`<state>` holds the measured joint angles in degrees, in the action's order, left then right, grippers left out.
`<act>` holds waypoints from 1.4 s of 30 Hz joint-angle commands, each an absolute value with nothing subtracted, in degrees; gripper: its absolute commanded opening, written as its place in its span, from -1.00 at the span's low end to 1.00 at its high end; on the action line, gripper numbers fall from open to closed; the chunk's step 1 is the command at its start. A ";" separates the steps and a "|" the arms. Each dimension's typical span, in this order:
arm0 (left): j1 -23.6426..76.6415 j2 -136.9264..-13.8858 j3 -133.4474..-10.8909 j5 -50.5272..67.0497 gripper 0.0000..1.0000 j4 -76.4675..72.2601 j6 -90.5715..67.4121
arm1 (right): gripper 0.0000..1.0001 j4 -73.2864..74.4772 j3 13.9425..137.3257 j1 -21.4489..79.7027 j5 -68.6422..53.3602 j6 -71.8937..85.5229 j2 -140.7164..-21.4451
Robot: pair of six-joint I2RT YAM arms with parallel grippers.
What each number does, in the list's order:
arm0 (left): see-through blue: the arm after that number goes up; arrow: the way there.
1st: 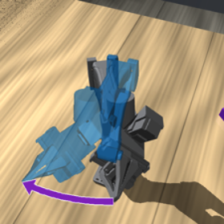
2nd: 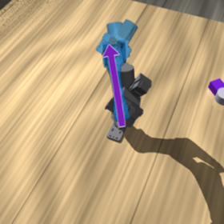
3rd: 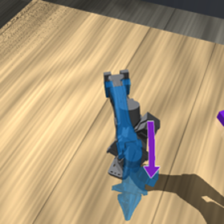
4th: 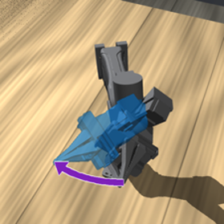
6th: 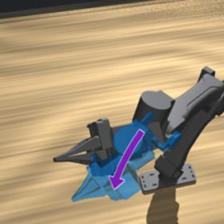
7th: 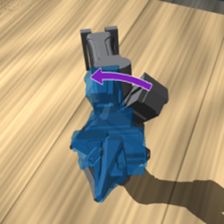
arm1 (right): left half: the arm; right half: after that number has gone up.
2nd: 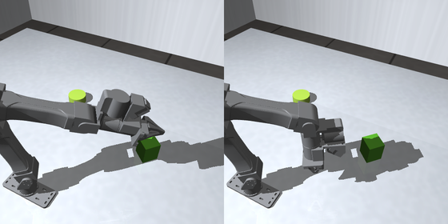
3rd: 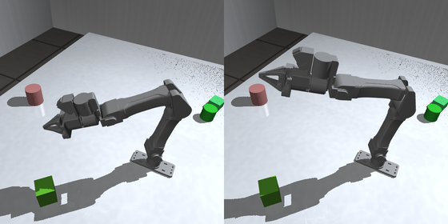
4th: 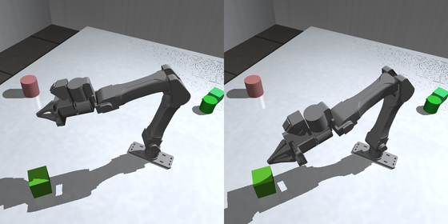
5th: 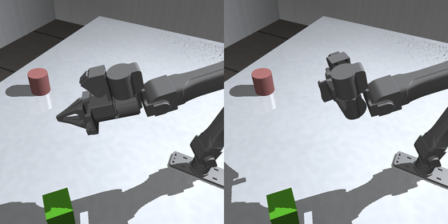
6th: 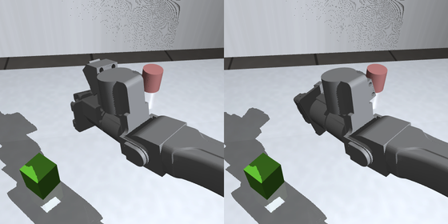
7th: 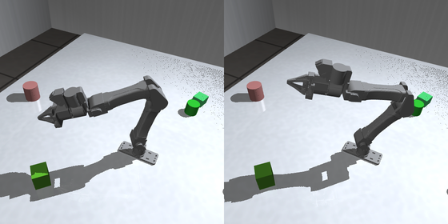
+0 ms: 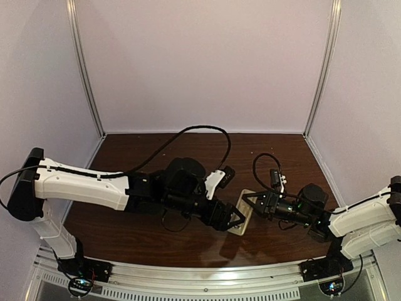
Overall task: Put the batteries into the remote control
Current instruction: Press the battery cover on the remote control without the battery cover.
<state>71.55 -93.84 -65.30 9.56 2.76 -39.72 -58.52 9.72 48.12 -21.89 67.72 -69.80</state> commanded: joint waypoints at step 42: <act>69.63 -99.03 -60.21 14.73 -0.18 -0.35 -38.77 | -1.00 -76.10 12.92 46.72 -29.75 76.63 -73.88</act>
